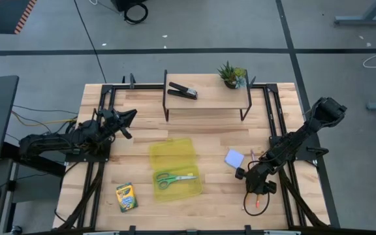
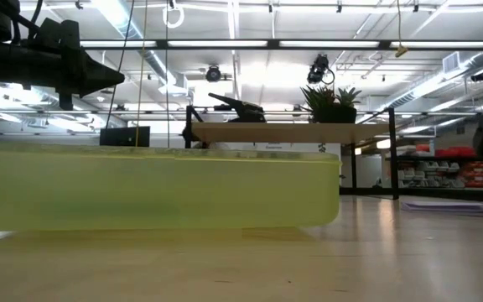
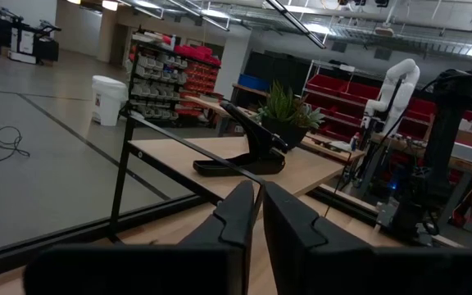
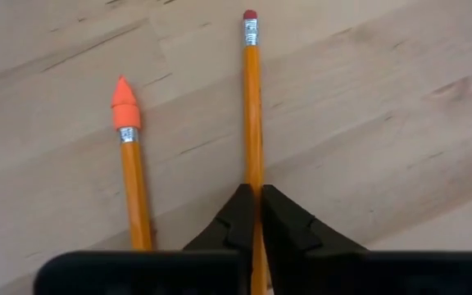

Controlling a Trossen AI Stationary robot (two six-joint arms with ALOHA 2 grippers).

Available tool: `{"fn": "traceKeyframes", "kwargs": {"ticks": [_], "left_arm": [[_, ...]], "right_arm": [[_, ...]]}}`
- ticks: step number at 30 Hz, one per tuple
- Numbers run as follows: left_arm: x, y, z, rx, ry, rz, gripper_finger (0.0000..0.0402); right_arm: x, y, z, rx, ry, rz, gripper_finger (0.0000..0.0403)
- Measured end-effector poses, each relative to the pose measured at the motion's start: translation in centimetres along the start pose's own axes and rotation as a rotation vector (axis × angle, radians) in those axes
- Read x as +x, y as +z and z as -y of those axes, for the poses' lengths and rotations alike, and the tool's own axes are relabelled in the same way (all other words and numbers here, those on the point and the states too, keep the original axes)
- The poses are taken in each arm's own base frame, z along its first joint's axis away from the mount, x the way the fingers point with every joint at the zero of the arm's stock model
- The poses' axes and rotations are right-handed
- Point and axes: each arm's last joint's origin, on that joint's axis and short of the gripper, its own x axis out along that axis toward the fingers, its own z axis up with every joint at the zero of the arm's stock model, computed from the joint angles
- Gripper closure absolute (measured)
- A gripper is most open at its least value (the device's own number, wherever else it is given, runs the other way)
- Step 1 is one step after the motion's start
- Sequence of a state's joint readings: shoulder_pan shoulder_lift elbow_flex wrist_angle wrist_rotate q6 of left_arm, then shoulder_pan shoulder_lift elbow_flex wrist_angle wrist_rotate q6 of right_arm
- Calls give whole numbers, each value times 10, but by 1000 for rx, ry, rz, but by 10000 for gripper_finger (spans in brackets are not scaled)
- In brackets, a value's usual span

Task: Pack school essentials
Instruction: Put the orange pencil into the yellow supply box

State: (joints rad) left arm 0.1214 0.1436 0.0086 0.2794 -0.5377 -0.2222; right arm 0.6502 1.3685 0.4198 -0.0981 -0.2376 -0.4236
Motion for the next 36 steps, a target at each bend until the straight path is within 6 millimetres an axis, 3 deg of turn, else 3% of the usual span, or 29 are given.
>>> {"fn": "traceKeyframes", "kwargs": {"ticks": [11, 24, 28, 36], "left_arm": [[0, 0, 0, 0, 0, 0, 371], [0, 0, 0, 0, 0, -1, 371], [0, 0, 0, 0, 0, 0, 373], [0, 0, 0, 0, 0, -1, 363]], "right_arm": [[0, 2, 1, 17, -2, 3, 384], [-8, 26, 11, 47, -48, 52, 394], [-9, 25, 13, 116, -88, 31, 394], [-10, 28, 14, 145, -8, 102, 354]]}}
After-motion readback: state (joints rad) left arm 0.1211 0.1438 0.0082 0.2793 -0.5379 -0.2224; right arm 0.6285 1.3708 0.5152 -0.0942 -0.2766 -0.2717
